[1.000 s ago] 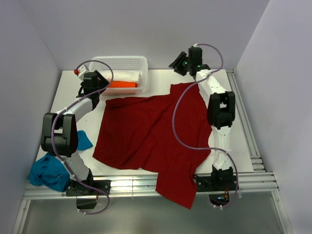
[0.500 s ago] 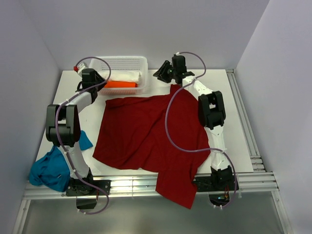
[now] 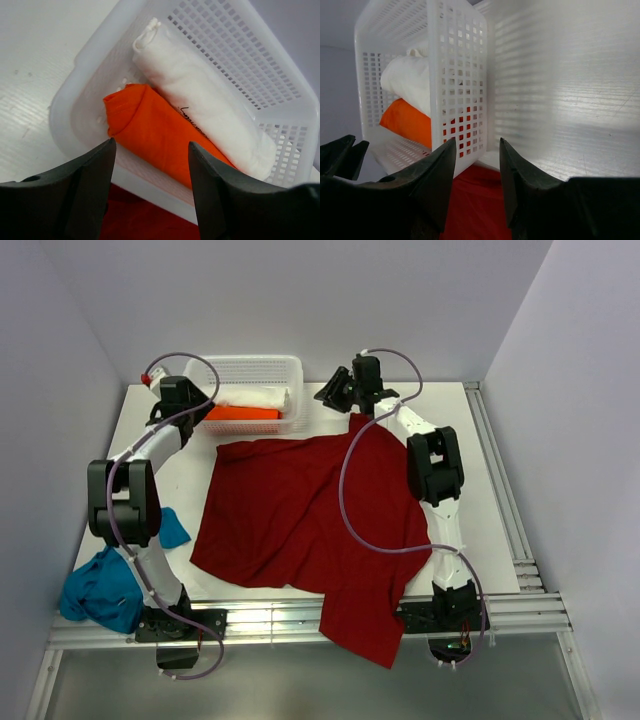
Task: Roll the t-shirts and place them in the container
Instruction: Flatten the tshirt
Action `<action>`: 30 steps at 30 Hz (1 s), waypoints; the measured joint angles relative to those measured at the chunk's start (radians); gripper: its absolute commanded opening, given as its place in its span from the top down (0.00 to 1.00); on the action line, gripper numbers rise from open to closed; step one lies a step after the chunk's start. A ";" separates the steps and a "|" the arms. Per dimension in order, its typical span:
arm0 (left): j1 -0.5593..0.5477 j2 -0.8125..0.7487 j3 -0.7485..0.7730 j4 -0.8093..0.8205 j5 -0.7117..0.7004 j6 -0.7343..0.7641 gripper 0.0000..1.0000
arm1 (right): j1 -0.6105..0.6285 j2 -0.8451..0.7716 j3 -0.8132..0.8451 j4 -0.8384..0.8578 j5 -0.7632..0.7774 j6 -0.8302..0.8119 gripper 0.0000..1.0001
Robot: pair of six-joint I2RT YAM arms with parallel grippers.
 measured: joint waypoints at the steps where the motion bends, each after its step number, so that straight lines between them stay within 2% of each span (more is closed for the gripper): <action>1: 0.000 -0.011 -0.001 -0.022 -0.008 0.000 0.35 | 0.000 -0.003 -0.002 0.002 0.000 0.000 0.53; 7: 0.000 -0.114 0.002 -0.149 -0.071 -0.003 0.31 | 0.000 -0.013 -0.008 0.010 -0.001 -0.004 0.53; 11: 0.002 -0.125 0.026 -0.204 -0.092 -0.008 0.30 | 0.000 -0.014 -0.025 0.016 -0.005 -0.004 0.53; 18: 0.015 0.002 0.143 -0.298 -0.088 -0.032 0.33 | -0.002 -0.014 -0.031 0.013 -0.012 -0.010 0.52; 26: 0.061 0.090 0.205 -0.303 -0.029 -0.058 0.41 | -0.011 -0.022 -0.031 0.006 -0.016 -0.027 0.52; 30: 0.081 0.098 0.211 -0.306 -0.006 -0.065 0.34 | -0.016 -0.036 -0.034 0.006 -0.016 -0.031 0.52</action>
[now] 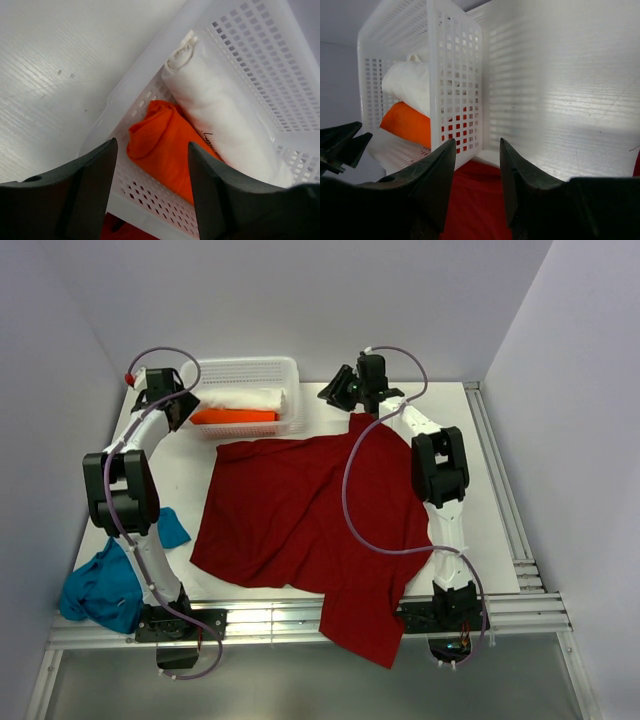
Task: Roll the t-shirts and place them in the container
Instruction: Flatten the tshirt
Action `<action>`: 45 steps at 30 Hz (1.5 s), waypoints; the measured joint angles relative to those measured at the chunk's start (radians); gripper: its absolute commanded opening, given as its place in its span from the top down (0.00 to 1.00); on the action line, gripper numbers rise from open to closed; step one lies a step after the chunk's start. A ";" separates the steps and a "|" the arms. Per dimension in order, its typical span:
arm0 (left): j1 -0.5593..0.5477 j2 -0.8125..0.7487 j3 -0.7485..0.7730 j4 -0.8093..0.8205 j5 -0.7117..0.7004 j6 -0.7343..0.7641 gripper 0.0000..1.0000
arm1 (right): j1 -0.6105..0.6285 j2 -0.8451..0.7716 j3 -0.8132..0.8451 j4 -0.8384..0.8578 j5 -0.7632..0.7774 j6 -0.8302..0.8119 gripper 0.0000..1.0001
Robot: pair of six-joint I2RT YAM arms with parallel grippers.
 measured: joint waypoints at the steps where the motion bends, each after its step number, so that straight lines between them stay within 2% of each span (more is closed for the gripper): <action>1: 0.003 -0.001 -0.003 0.005 0.003 -0.003 0.33 | -0.001 -0.006 -0.006 0.002 0.000 0.000 0.52; 6: 0.005 -0.050 -0.064 0.029 0.000 -0.002 0.27 | -0.003 -0.028 -0.037 0.012 -0.004 0.000 0.52; 18: 0.014 -0.234 -0.168 -0.013 -0.072 0.039 0.26 | -0.003 -0.030 -0.079 0.032 -0.018 0.000 0.52; 23: 0.023 -0.225 -0.167 -0.028 -0.072 0.055 0.27 | -0.003 -0.031 -0.084 0.040 -0.027 0.001 0.52; 28: 0.025 -0.145 -0.142 -0.044 -0.064 0.067 0.31 | -0.003 -0.032 -0.098 0.045 -0.029 0.001 0.52; 31: 0.025 -0.102 -0.138 -0.047 -0.053 0.067 0.37 | -0.003 -0.033 -0.103 0.046 -0.030 0.001 0.52; 34: 0.026 -0.062 -0.126 -0.051 -0.045 0.066 0.57 | -0.003 -0.034 -0.104 0.046 -0.030 0.001 0.52; 35: 0.026 -0.052 -0.120 -0.050 -0.043 0.064 0.73 | -0.003 -0.034 -0.104 0.046 -0.031 0.001 0.52; 39: 0.044 -0.043 -0.101 -0.019 -0.043 0.000 0.97 | -0.004 -0.038 -0.104 0.045 -0.034 0.000 0.52; 40: 0.059 -0.043 -0.094 -0.013 -0.018 0.002 1.00 | -0.005 -0.038 -0.104 0.045 -0.037 0.000 0.52; 45: 0.133 -0.043 -0.092 -0.023 0.052 0.021 1.00 | -0.006 -0.038 -0.104 0.036 -0.049 -0.003 0.52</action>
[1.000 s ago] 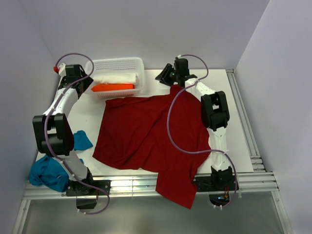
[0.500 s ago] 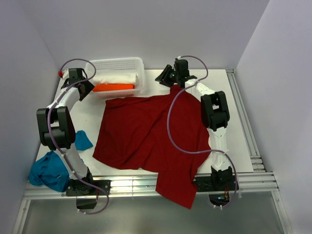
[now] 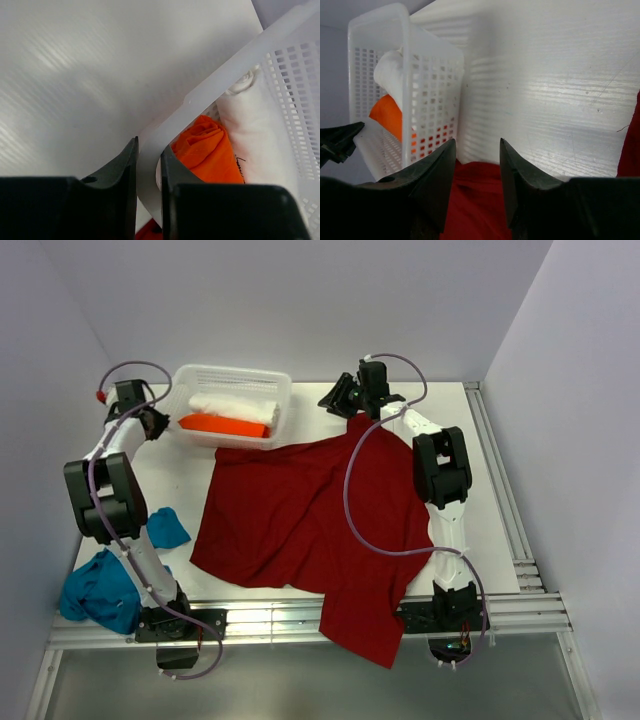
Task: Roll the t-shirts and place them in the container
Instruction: Flatten the tshirt
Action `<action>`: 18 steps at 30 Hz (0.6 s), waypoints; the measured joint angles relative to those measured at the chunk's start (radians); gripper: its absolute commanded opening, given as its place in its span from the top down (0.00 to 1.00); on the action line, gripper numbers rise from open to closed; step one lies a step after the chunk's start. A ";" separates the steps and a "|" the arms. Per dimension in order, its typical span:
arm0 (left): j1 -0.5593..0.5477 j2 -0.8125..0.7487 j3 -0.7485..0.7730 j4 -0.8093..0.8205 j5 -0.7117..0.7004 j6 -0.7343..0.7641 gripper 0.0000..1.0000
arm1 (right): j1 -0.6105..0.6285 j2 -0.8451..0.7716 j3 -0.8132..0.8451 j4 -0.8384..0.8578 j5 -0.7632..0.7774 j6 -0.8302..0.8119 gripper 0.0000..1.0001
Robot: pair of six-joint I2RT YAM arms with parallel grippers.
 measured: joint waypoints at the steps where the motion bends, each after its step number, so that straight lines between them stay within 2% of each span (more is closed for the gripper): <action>1: 0.024 0.000 0.001 0.000 0.005 0.003 1.00 | 0.000 0.000 0.000 -0.002 -0.002 -0.001 0.53; 6: 0.171 -0.006 0.002 -0.002 -0.007 -0.003 1.00 | 0.000 -0.002 0.000 -0.005 -0.008 -0.004 0.53; 7: 0.204 -0.017 -0.007 0.004 -0.018 -0.012 0.96 | 0.000 -0.002 0.000 -0.005 -0.010 -0.005 0.53; 8: 0.227 -0.030 -0.022 0.017 -0.025 -0.016 0.69 | 0.000 -0.003 0.000 -0.006 -0.011 -0.009 0.53; 9: 0.249 -0.048 -0.041 0.027 -0.037 -0.016 0.49 | 0.000 -0.004 -0.001 -0.006 -0.012 -0.012 0.53; 11: 0.279 -0.090 -0.076 0.035 -0.068 -0.013 0.24 | 0.000 -0.010 -0.008 -0.005 -0.015 -0.019 0.52; 18: 0.261 -0.239 -0.129 0.079 -0.095 -0.023 0.22 | 0.006 -0.023 -0.027 0.000 -0.032 -0.027 0.52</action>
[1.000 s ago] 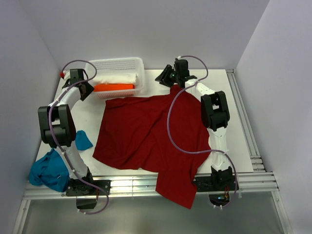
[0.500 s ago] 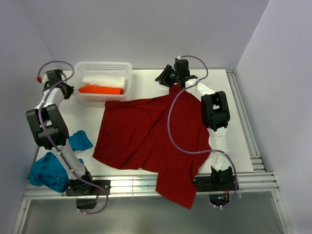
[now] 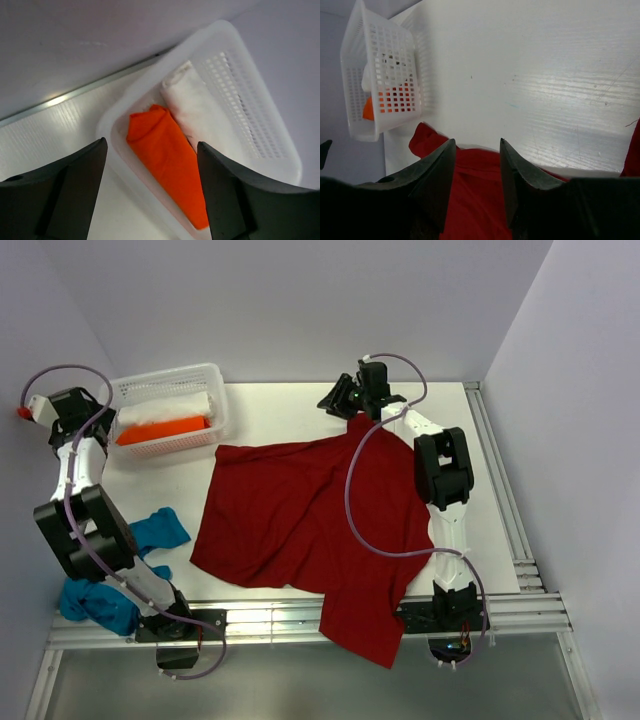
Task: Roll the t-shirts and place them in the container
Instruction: Flatten the tshirt
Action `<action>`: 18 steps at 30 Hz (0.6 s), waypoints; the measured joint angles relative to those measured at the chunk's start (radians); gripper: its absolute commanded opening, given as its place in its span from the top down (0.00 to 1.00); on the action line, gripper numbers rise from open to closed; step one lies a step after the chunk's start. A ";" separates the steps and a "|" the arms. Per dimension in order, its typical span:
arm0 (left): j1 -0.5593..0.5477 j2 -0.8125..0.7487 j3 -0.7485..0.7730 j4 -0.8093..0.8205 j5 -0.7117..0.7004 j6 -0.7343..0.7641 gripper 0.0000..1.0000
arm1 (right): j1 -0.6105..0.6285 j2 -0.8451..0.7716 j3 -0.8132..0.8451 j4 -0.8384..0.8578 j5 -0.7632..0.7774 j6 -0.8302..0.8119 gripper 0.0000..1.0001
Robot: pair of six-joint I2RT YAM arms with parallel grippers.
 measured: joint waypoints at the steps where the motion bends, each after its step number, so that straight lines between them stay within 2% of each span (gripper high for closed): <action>1: -0.013 -0.026 -0.014 0.000 -0.006 0.004 0.22 | 0.002 0.000 -0.002 0.002 -0.001 0.000 0.52; 5: -0.091 -0.142 -0.056 -0.006 -0.031 0.011 0.22 | 0.013 -0.009 -0.026 0.010 -0.007 -0.006 0.52; 11: -0.208 -0.324 -0.155 0.016 0.010 0.011 0.26 | 0.037 -0.084 -0.099 0.000 -0.008 -0.030 0.52; 18: -0.309 -0.373 -0.320 0.072 0.099 0.007 0.33 | 0.045 -0.248 -0.282 0.034 0.004 -0.044 0.61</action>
